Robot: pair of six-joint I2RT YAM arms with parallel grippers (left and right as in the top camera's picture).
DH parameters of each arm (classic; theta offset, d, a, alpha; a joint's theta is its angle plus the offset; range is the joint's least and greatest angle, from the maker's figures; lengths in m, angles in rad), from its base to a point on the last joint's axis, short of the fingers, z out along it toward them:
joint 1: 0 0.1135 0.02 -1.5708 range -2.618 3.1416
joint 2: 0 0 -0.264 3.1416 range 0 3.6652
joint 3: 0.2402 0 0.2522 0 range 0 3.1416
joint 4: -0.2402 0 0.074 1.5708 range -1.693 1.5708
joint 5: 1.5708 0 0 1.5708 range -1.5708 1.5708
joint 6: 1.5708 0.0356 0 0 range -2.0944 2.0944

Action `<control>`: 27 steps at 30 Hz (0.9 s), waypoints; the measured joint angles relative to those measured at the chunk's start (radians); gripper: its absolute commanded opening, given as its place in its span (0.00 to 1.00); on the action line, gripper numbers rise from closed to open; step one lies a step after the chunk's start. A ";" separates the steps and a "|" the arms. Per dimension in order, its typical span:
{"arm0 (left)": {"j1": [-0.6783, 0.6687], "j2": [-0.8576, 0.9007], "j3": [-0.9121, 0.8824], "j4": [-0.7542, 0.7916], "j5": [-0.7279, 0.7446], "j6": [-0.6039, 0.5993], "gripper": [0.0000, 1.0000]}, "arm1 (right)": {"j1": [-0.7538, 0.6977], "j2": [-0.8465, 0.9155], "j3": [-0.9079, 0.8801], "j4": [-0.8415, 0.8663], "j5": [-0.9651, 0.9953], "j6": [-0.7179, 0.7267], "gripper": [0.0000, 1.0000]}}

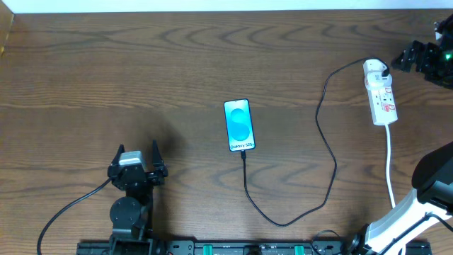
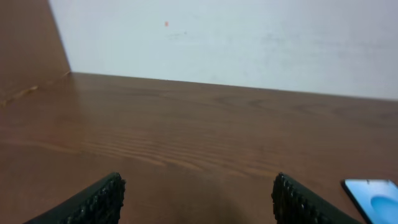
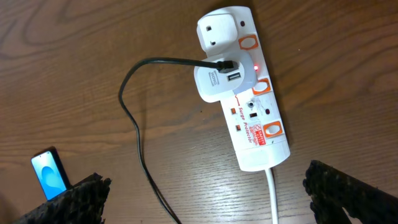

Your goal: Plug charger to phone and switch on socket

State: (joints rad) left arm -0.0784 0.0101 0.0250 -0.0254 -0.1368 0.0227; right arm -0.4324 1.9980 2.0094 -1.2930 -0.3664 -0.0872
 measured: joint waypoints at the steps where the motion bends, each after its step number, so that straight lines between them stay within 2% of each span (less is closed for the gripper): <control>1: 0.000 0.000 0.001 -0.002 0.009 0.013 0.76 | 0.000 0.000 0.000 0.000 0.000 0.000 0.99; 9: 0.000 0.000 0.002 -0.005 0.036 0.060 0.76 | 0.000 0.000 0.000 0.000 0.000 0.000 0.99; 27: 0.046 0.000 0.002 -0.005 0.038 0.060 0.76 | 0.000 0.000 0.000 0.000 0.000 0.000 0.99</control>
State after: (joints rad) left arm -0.0326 0.0101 0.0269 -0.0303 -0.0986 0.0830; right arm -0.4324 1.9980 2.0094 -1.2930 -0.3664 -0.0872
